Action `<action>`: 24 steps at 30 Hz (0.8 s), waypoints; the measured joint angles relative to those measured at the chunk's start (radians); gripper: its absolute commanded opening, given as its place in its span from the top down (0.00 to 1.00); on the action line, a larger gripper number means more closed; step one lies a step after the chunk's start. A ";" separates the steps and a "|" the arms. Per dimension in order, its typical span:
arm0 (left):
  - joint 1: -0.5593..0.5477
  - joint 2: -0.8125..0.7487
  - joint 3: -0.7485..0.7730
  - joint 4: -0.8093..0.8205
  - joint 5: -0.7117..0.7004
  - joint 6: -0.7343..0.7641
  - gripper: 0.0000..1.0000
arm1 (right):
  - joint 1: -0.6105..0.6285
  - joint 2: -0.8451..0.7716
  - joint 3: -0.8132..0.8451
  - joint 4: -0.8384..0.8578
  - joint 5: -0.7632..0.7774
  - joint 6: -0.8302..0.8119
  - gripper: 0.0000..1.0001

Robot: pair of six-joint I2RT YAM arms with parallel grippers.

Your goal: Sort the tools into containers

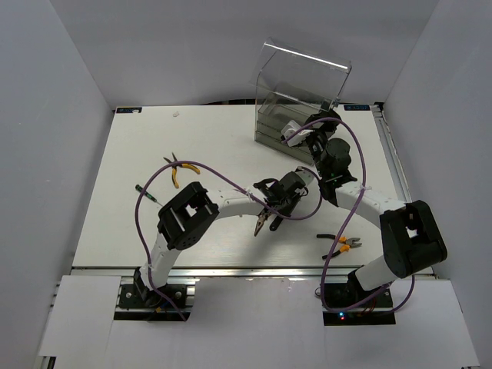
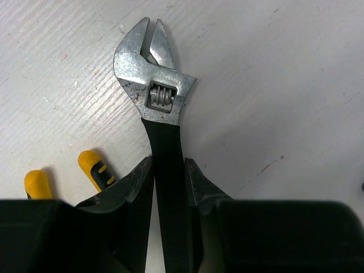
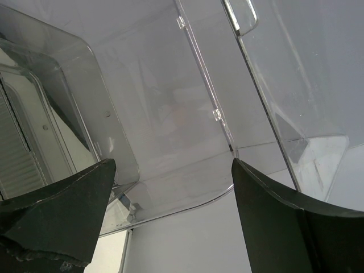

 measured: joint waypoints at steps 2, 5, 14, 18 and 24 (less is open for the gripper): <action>0.000 0.000 -0.003 0.002 0.002 0.003 1.00 | 0.000 0.000 0.000 0.000 0.000 0.001 0.11; 0.000 -0.005 -0.007 0.004 0.002 0.000 1.00 | 0.000 0.000 0.000 0.000 0.000 0.003 0.11; -0.005 -0.065 -0.064 -0.040 -0.003 -0.052 1.00 | 0.002 0.000 0.000 0.000 0.000 0.004 0.11; -0.008 -0.121 -0.112 -0.063 -0.014 -0.066 1.00 | 0.002 0.000 0.000 0.000 0.000 0.006 0.11; -0.010 -0.192 -0.146 -0.051 -0.034 -0.075 1.00 | 0.002 0.000 0.000 0.000 0.000 0.006 0.11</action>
